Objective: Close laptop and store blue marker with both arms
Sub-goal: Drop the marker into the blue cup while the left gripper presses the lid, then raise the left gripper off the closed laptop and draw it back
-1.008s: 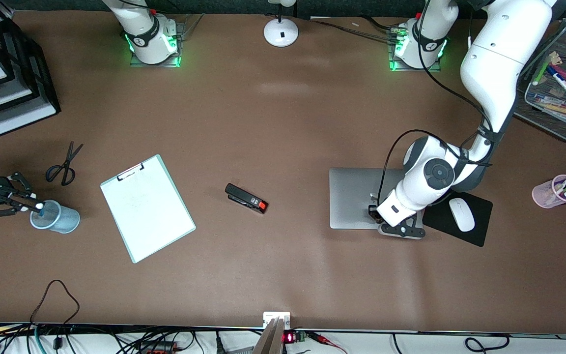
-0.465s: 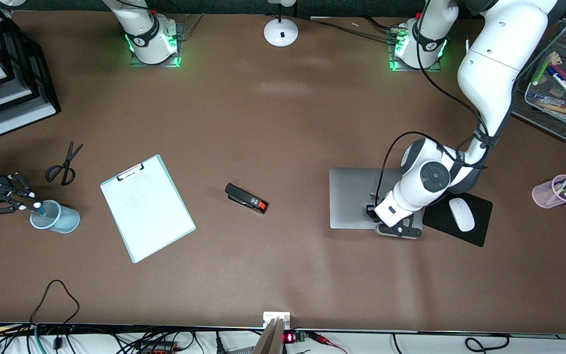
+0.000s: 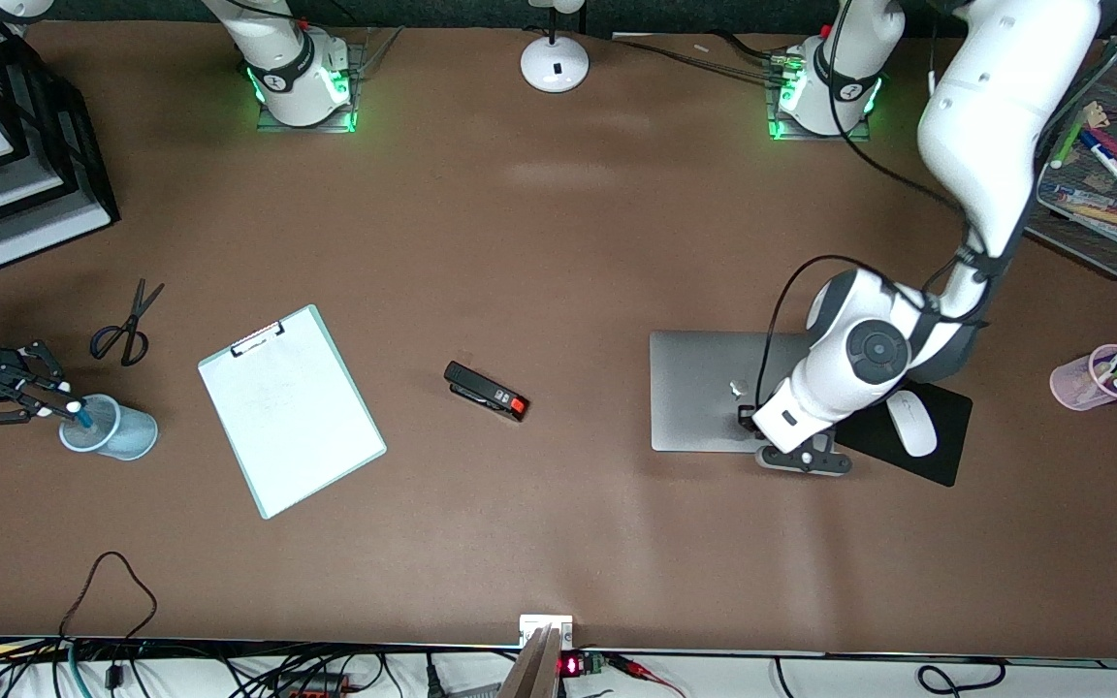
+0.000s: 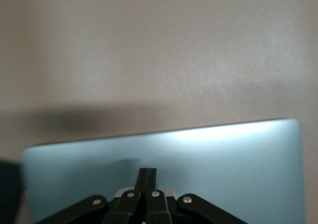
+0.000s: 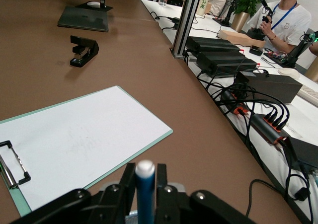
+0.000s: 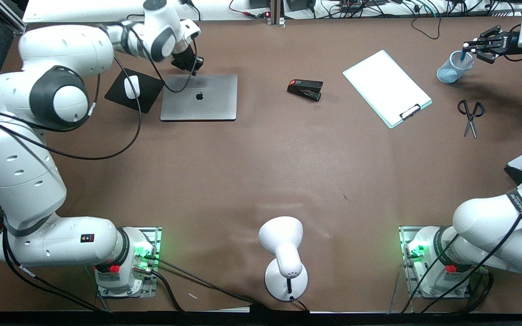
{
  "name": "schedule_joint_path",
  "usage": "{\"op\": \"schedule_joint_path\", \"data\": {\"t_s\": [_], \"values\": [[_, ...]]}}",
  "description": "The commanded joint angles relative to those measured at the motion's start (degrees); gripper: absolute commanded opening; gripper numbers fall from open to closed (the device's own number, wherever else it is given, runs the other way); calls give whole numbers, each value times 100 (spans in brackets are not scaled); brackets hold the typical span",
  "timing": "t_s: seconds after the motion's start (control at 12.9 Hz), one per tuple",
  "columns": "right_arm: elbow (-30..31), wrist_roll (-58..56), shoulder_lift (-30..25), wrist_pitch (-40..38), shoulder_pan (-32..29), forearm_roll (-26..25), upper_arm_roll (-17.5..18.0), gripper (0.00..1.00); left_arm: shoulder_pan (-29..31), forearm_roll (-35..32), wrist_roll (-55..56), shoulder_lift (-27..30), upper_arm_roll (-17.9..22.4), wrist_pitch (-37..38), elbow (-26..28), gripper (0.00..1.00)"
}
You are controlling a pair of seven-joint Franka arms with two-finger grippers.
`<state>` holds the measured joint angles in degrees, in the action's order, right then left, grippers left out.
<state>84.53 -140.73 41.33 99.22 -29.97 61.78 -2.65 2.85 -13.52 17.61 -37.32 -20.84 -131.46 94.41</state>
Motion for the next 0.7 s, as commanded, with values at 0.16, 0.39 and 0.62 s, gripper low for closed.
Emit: {"op": "schedule_joint_path", "data": {"t_s": [0.16,0.39,0.62], "values": [[-209,133,15,-26,-61,80,46,100,14,-20,-729,1251,-78,1701,131,69],[-235,764,-151,210,96,-288,54,100,128,630,-1049,1709,-52,2271,-114,100],[-376,1519,-362,632,377,-569,46,100,67,675,-1050,1763,-69,3431,-948,100]]}}
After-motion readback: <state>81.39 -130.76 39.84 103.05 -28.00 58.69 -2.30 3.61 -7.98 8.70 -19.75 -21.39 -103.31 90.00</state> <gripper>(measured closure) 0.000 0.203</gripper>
